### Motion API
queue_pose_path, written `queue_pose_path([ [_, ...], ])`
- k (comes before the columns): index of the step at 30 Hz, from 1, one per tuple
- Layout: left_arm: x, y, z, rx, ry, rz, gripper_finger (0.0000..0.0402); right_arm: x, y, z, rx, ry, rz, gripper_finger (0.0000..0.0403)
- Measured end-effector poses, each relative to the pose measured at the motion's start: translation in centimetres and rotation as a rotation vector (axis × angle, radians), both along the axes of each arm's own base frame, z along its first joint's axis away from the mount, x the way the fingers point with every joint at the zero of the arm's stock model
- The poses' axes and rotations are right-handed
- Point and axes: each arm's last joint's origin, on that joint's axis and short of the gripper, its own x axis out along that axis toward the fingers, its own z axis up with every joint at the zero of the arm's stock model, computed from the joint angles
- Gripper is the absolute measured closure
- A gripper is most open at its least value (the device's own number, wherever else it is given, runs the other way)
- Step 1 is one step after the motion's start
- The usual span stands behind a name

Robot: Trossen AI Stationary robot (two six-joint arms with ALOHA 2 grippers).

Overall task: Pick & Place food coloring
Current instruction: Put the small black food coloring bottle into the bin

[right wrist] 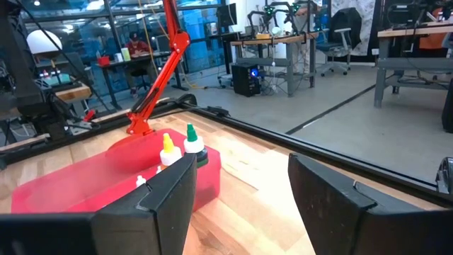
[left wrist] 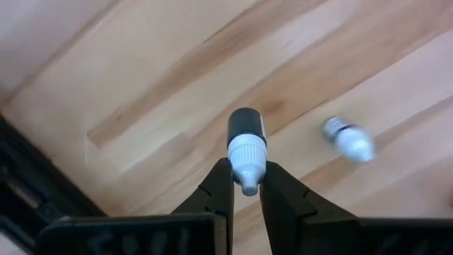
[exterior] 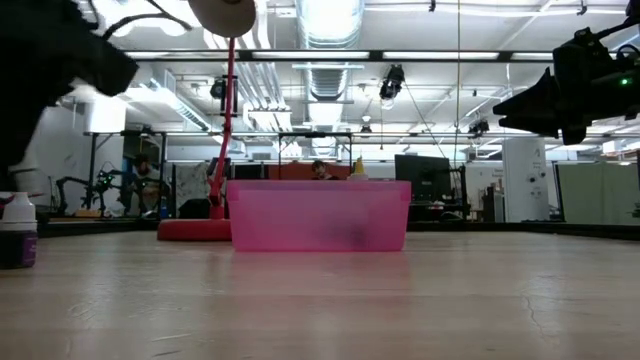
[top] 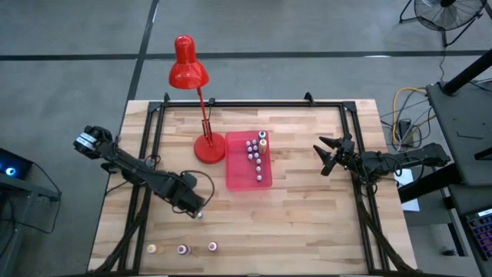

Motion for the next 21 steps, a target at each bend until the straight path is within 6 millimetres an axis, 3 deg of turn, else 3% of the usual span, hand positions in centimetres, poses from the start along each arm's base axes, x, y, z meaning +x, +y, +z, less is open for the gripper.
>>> queue_pose_path([
  [12, 3.4, 2.8, 3.4, -0.017, -0.094, -0.046, 0.0375, 0.0, 0.0, 0.0, -0.001, 0.001, 0.000, 0.0188],
  [21, 7.5, 5.4, 5.7, 0.004, -0.128, -0.112, 0.0375, 0.0, 0.0, 0.0, -0.001, 0.001, 0.000, 0.0188],
])
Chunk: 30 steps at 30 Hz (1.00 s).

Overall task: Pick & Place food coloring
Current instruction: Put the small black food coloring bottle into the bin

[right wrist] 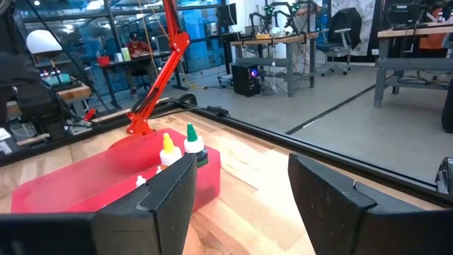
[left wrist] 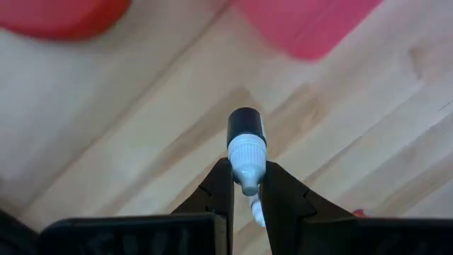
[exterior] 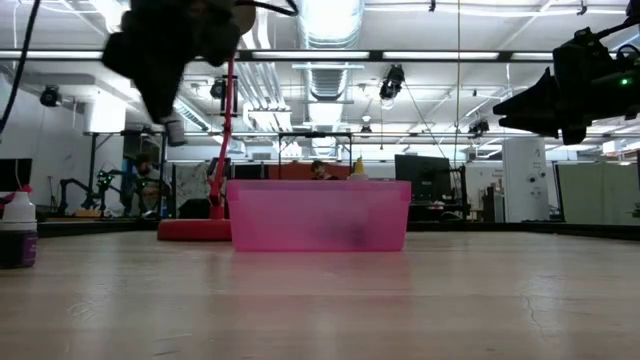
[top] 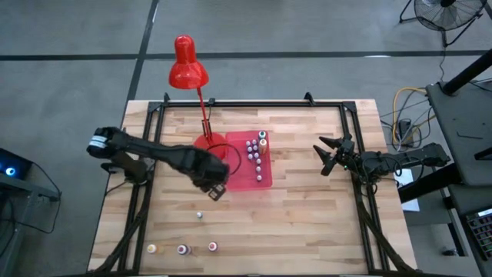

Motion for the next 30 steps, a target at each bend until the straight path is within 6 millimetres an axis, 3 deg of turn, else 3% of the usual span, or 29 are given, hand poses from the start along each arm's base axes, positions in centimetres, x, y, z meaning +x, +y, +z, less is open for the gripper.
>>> queue_pose_path([
  [7, 3.9, 2.5, 1.3, 0.021, -0.005, -0.059, 0.0375, 0.0, 0.0, 0.0, 0.001, 0.000, 0.000, 0.0188],
  [13, 7.5, 4.8, 1.1, 0.035, 0.002, -0.106, 0.0375, 0.0, 0.0, 0.0, 0.000, -0.001, 0.001, 0.0188],
  [30, 15.2, 10.7, -4.2, 0.047, 0.093, -0.198, 0.0375, 0.0, 0.0, 0.0, 0.000, 0.000, 0.001, 0.0188],
])
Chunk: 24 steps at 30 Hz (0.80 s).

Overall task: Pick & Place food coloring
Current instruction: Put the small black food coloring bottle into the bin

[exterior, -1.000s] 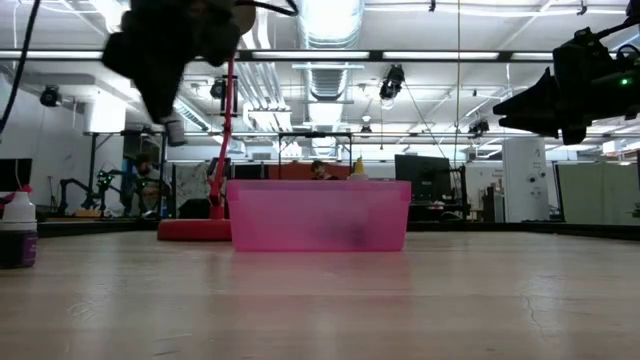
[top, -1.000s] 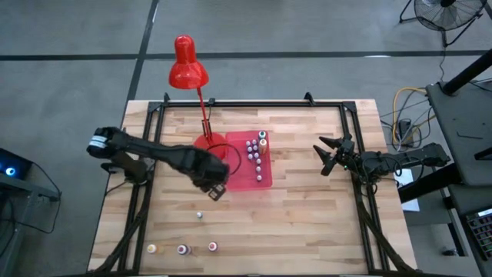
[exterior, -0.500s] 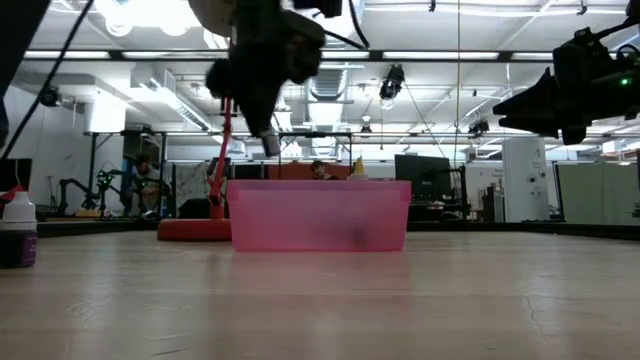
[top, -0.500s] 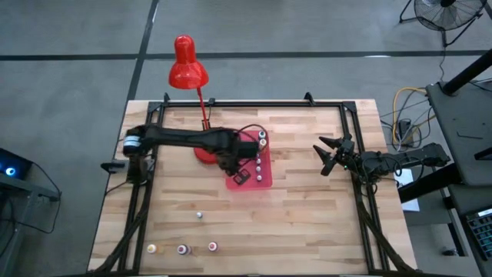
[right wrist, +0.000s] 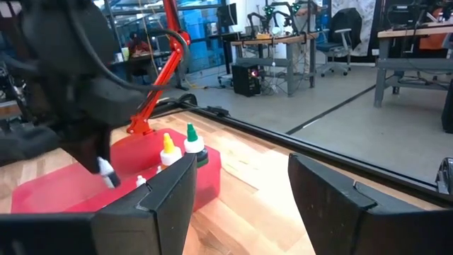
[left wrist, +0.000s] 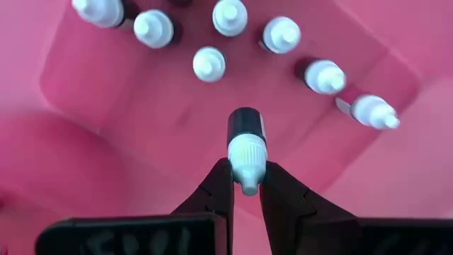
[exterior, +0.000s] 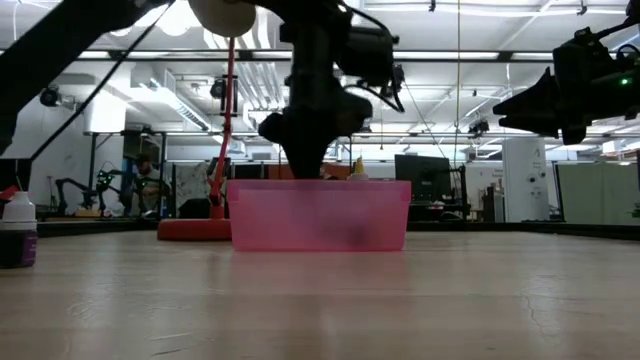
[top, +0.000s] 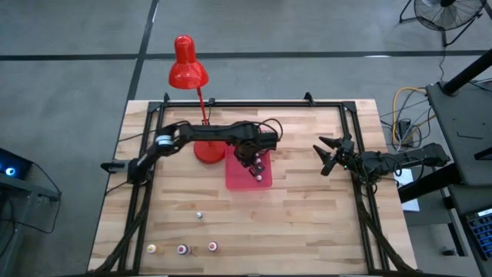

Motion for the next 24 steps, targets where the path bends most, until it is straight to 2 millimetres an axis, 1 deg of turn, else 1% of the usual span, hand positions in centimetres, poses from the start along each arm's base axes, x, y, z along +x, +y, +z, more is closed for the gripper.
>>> queue_pose_path([
  [3, 0.8, 0.5, -1.1, -0.001, 0.016, -0.014, 0.0375, 0.0, 0.0, 0.0, 0.001, 0.000, 0.000, 0.0188],
  [6, 1.3, 0.6, -1.8, -0.003, 0.027, -0.026, 0.0375, 0.0, 0.0, 0.0, 0.000, 0.001, -0.001, 0.0188],
  [13, 1.6, 0.6, -2.7, -0.006, 0.044, -0.041, 0.0375, 0.0, 0.0, 0.0, 0.000, 0.001, -0.001, 0.0188],
  [20, 1.7, 0.6, -2.9, -0.006, 0.037, -0.053, 0.0374, 0.0, 0.0, 0.0, 0.001, 0.000, -0.001, 0.0188],
  [24, 1.8, 0.6, -2.9, -0.005, 0.026, -0.069, 0.0360, 0.0, 0.0, 0.0, 0.000, 0.000, -0.001, 0.0188],
])
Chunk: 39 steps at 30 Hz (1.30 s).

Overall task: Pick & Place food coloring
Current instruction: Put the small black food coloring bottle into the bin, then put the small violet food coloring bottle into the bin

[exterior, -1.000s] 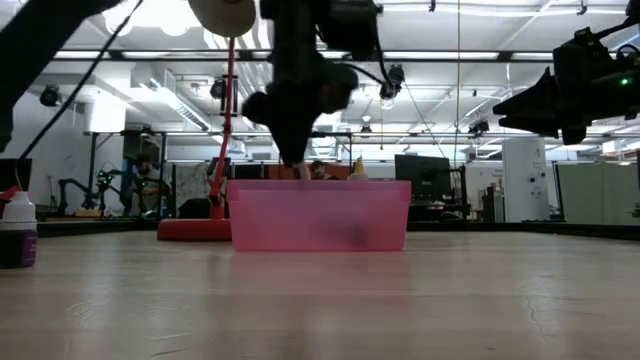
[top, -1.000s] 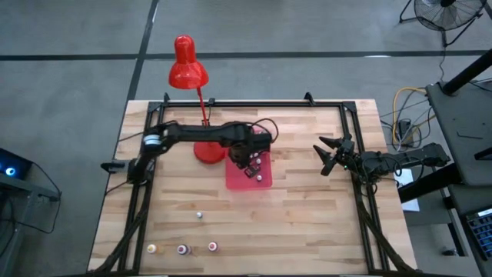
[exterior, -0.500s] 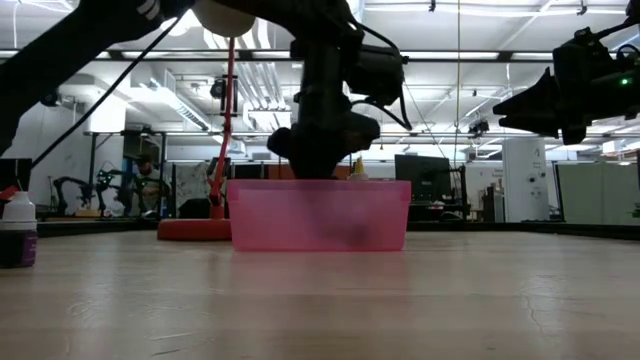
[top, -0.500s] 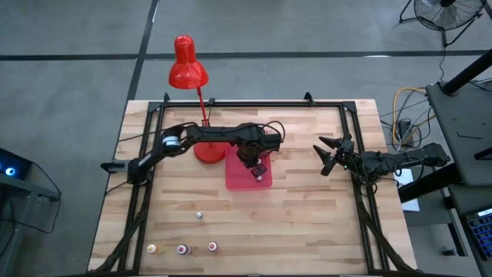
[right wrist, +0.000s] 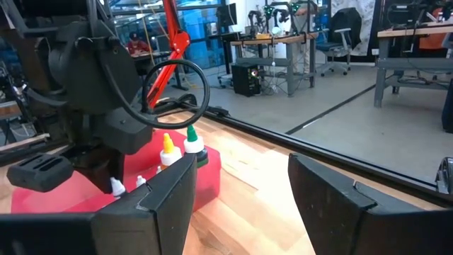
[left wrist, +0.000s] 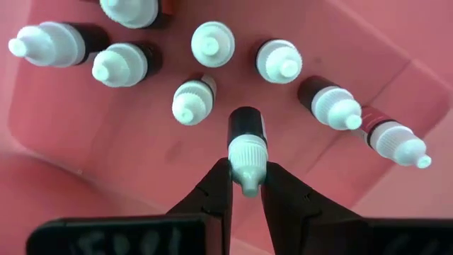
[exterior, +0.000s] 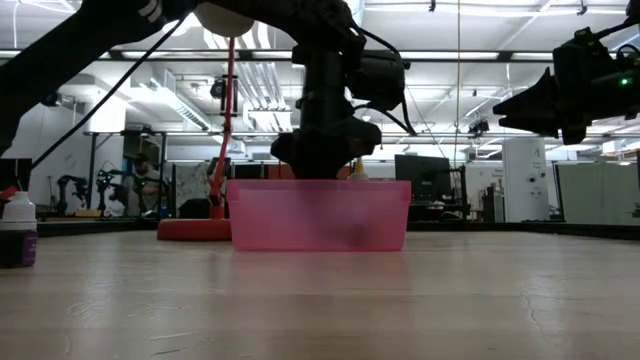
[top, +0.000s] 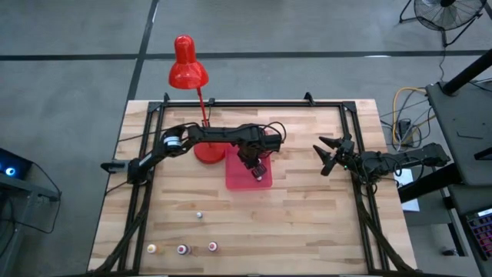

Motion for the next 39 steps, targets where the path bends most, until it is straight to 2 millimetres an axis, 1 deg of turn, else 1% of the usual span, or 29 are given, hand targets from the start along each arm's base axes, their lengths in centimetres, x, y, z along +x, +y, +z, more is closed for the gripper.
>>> queue_pose_path([
  [6, 0.1, -0.2, 0.0, -0.008, -0.004, -0.006, 0.0343, 0.0, 0.0, 0.0, 0.001, 0.000, 0.000, 0.0188],
  [22, -0.1, -0.3, 0.0, -0.018, 0.005, 0.002, 0.0339, 0.0, 0.0, 0.0, 0.000, 0.000, 0.000, 0.0188],
  [25, -0.2, -0.5, 0.5, -0.020, 0.002, 0.015, 0.0339, 0.0, 0.0, 0.0, 0.000, 0.000, 0.000, 0.0188],
  [28, -0.5, -0.7, 1.6, -0.024, -0.022, 0.010, 0.0337, 0.0, 0.0, 0.0, 0.001, -0.001, 0.000, 0.0188],
  [32, -1.0, -1.1, 3.4, -0.015, -0.065, -0.001, 0.0311, 0.0, 0.0, 0.0, 0.001, 0.000, 0.000, 0.0188],
  [35, -1.5, -1.8, 4.7, -0.014, -0.082, -0.005, 0.0274, 0.0, 0.0, 0.0, 0.000, 0.000, 0.000, 0.0188],
  [39, -2.6, -3.5, 6.6, -0.016, -0.079, 0.008, 0.0219, 0.0, 0.0, 0.0, 0.000, 0.000, 0.001, 0.0188],
])
